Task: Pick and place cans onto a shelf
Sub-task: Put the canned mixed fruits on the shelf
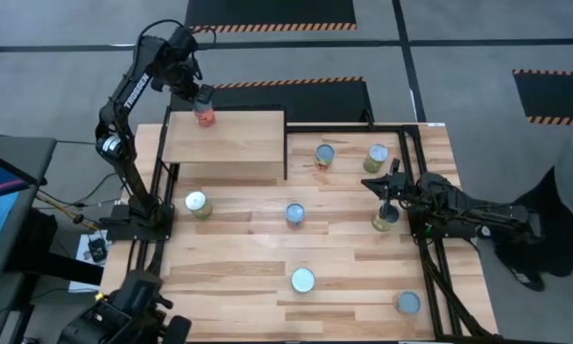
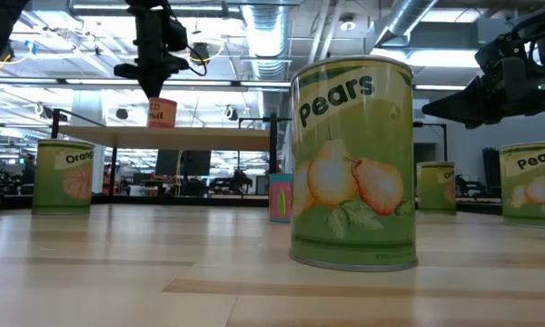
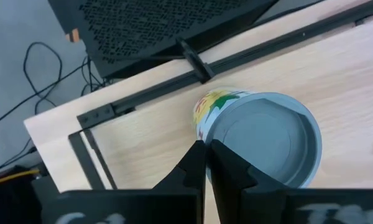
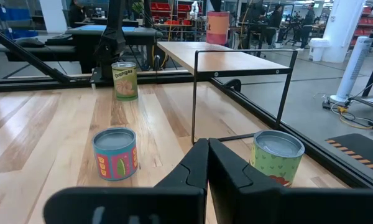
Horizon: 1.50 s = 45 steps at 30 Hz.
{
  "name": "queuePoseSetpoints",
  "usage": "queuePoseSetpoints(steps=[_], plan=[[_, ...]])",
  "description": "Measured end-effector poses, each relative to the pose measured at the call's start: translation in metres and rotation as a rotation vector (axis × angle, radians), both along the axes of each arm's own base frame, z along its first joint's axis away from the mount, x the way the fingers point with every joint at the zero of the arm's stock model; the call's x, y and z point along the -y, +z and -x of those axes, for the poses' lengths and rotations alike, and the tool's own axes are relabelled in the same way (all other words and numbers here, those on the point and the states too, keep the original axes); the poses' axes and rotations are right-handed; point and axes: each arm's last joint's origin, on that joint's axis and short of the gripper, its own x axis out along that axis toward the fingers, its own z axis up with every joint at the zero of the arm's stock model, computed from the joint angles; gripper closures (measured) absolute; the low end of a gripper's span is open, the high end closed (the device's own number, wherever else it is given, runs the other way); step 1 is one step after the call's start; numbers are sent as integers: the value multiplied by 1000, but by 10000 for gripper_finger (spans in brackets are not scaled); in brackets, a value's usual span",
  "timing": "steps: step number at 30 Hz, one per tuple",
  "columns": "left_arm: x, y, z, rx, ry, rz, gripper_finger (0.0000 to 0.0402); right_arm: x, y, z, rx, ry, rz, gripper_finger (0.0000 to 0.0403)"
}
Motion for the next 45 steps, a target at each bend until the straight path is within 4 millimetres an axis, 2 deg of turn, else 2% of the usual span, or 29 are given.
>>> queuePoseSetpoints(steps=[8, 45], plan=[[2, 3, 4, -31, 23, -17, 401, 0, 0, 0, 0, 0, 0, 370], [-3, 1, 1, -13, 22, -53, 401, 0, 0, 0, 0, 0, 0, 370]])
